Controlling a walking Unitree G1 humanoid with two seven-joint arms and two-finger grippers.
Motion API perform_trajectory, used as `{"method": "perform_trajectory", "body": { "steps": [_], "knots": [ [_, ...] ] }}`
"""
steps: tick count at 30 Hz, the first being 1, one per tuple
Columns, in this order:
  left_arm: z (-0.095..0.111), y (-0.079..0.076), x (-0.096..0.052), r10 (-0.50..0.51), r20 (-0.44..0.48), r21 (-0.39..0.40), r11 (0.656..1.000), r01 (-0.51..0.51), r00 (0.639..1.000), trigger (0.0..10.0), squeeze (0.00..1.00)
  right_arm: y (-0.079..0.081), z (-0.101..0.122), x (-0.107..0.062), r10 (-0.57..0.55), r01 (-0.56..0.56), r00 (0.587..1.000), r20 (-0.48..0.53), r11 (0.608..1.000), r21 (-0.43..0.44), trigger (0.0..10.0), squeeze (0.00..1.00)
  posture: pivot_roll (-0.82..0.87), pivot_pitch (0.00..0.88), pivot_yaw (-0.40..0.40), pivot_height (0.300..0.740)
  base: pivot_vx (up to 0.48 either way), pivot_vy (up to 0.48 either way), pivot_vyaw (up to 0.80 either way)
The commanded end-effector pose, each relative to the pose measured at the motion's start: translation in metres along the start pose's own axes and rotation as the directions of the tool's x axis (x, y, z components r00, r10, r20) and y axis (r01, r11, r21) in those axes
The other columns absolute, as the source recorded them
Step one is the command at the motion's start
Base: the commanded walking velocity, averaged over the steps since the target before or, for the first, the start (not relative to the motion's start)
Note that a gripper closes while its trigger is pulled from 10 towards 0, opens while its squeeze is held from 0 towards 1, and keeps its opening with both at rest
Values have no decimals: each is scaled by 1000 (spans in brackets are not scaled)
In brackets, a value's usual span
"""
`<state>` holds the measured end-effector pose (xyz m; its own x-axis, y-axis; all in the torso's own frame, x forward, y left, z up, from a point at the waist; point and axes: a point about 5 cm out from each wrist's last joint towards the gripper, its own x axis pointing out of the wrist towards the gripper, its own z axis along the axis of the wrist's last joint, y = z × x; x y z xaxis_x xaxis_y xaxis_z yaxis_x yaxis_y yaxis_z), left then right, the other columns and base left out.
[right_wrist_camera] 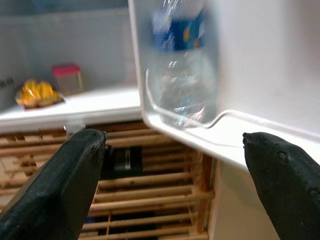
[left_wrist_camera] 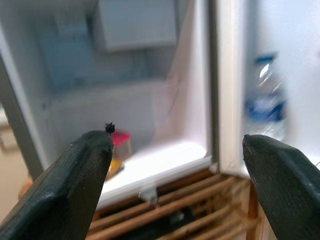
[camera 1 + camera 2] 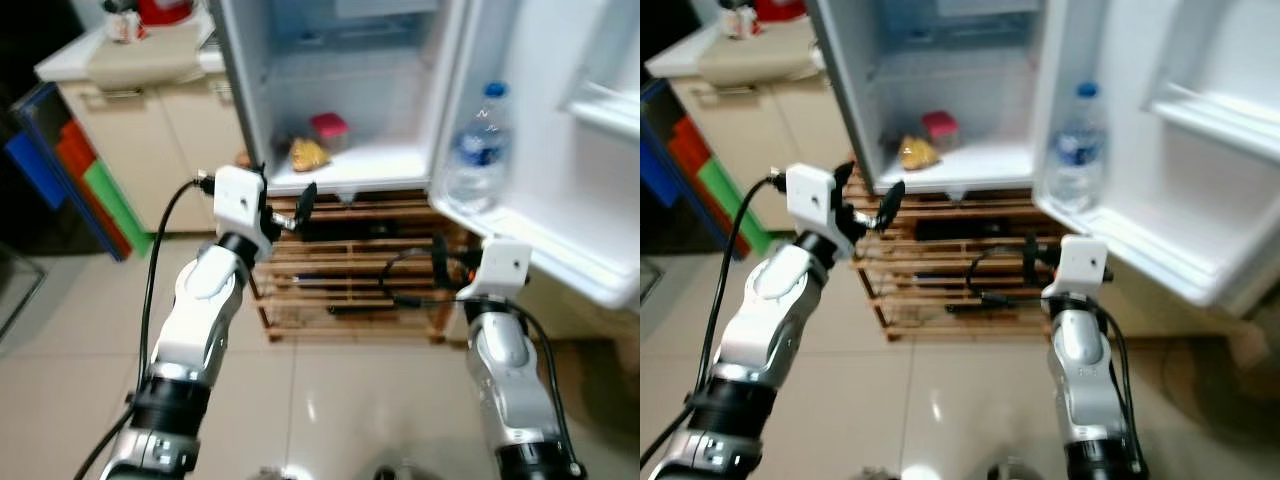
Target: Restocking fridge
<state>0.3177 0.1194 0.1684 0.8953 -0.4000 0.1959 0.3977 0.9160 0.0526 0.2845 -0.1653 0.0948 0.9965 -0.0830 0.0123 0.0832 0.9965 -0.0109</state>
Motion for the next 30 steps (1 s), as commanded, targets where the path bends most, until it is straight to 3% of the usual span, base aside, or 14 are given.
{"method": "perform_trajectory", "body": {
  "steps": [1,6,7,9,13,18,23,26,28,30],
  "knots": [
    [4,1,-3,-4,24,-14,1000,5,1000,10000,0,2,0,0,10,-10,1000,3,1000,-12,10000,0,-105,0,103,740,0,0,0],
    [-1,-7,-3,-41,19,-63,997,42,999,10000,0,-7,-14,-13,9,-11,999,-54,999,-35,10000,0,-139,0,111,740,0,0,0],
    [-6,-10,0,-51,9,-76,996,51,999,10000,0,-15,-20,-17,-36,24,995,-90,992,-123,10000,0,-154,0,122,740,428,0,0],
    [-9,-12,1,-56,-3,-82,995,56,998,10000,0,-22,-22,-18,-80,58,991,-108,979,-194,10000,0,-159,0,124,740,433,0,0],
    [-5,-18,10,-116,15,-85,989,117,993,10000,0,-33,-25,-16,-155,121,970,-188,976,-179,10000,0,-206,0,153,740,442,0,0],
    [-3,-20,16,-141,31,-84,986,143,989,10000,0,-47,-14,-21,-234,211,966,-113,961,-181,10000,0,-218,0,156,740,442,0,0],
    [-8,-27,19,-157,25,-141,977,159,987,10000,0,-70,-39,-43,-325,256,907,-266,930,-263,10000,0,-233,0,160,740,442,0,0],
    [-25,-23,16,-133,-76,-156,980,120,988,10000,0,-90,-79,-70,-383,265,798,-465,916,-301,10000,0,-229,0,156,740,414,0,0],
    [-28,-20,16,-115,-90,-158,982,100,989,10000,0,-92,-84,-73,-389,262,786,-481,914,-310,10000,0,-229,0,156,740,345,0,0],
    [-39,-15,15,-93,-168,-155,986,67,981,10000,0,-100,-94,-83,-410,256,749,-520,904,-343,10000,0,-226,0,153,740,0,0,0]
  ]
}}
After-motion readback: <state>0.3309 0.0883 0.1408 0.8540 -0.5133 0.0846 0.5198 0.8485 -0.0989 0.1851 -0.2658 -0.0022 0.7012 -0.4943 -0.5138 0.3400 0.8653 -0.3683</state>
